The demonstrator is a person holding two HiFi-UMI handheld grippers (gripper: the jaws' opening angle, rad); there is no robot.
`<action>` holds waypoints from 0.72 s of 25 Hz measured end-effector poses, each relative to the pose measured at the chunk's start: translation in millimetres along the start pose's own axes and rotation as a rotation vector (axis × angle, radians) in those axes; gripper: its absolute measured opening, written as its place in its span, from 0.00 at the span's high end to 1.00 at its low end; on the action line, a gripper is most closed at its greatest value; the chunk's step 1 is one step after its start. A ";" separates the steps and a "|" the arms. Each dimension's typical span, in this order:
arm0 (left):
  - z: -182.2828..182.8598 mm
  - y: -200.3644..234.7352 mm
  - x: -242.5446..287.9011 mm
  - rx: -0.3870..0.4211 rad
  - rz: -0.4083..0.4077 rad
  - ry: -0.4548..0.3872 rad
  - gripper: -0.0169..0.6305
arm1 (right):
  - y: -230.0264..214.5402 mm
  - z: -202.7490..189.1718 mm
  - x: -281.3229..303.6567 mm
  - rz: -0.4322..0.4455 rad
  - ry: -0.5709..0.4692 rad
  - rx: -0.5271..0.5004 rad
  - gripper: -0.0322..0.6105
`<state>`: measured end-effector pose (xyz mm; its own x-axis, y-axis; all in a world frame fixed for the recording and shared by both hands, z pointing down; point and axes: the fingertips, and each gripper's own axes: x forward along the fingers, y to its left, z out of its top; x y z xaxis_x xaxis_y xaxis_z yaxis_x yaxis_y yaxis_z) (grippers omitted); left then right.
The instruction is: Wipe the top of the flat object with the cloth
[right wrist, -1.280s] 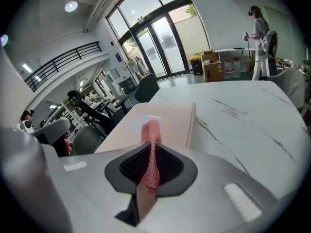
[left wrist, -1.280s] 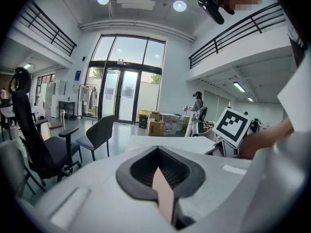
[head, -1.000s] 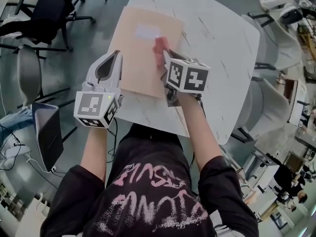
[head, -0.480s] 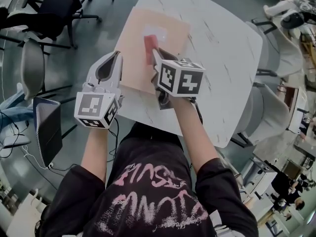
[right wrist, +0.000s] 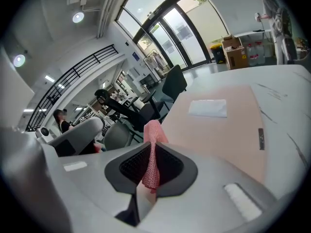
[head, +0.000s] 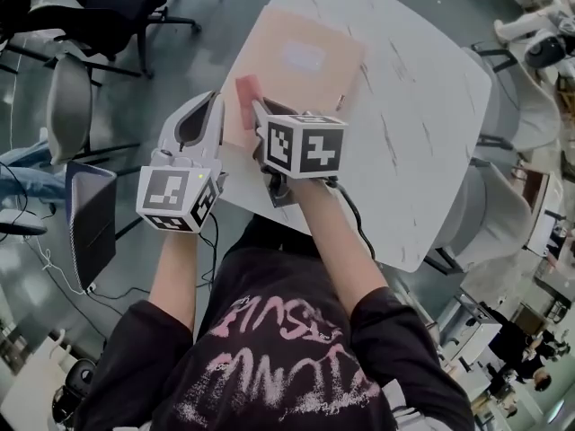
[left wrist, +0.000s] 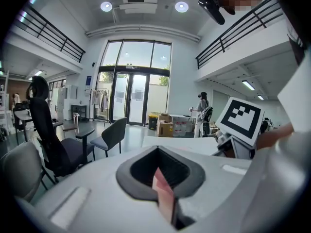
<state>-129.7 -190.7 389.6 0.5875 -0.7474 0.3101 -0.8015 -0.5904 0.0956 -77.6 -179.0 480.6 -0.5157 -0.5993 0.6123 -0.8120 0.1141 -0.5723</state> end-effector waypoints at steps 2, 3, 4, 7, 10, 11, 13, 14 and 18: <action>-0.8 1.5 -1.3 -0.001 0.003 0.001 0.97 | 1.6 -5.9 3.3 -0.004 0.022 -0.001 0.88; -1.2 1.9 -1.6 -0.002 0.003 0.001 0.97 | 0.9 -8.9 4.3 -0.008 0.033 -0.001 0.88; -1.5 2.2 -1.6 -0.002 0.003 0.001 0.97 | -0.2 -11.5 5.0 -0.011 0.042 0.000 0.88; -1.9 1.2 -0.5 0.000 -0.001 0.002 0.97 | -6.5 -15.8 3.8 -0.030 0.057 0.004 0.88; -2.7 -3.2 1.6 0.000 -0.011 0.003 0.97 | -16.2 -17.2 -0.9 -0.052 0.057 0.008 0.88; -2.8 -5.2 2.3 0.000 -0.015 0.003 0.97 | -20.1 -17.4 -3.2 -0.061 0.056 0.010 0.88; -3.0 -9.1 3.9 0.000 -0.023 0.002 0.97 | -28.2 -17.9 -8.7 -0.078 0.054 0.014 0.88; -3.2 -10.9 4.7 -0.001 -0.026 0.002 0.97 | -32.3 -18.3 -11.9 -0.087 0.052 0.018 0.88; -3.6 -21.9 10.8 -0.002 -0.050 0.000 0.97 | -51.6 -22.1 -25.5 -0.130 0.044 0.035 0.88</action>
<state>-106.2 -184.7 394.2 0.6269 -0.7170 0.3049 -0.7713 -0.6264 0.1128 -28.6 -152.0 506.6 -0.4188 -0.5717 0.7055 -0.8632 0.0096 -0.5047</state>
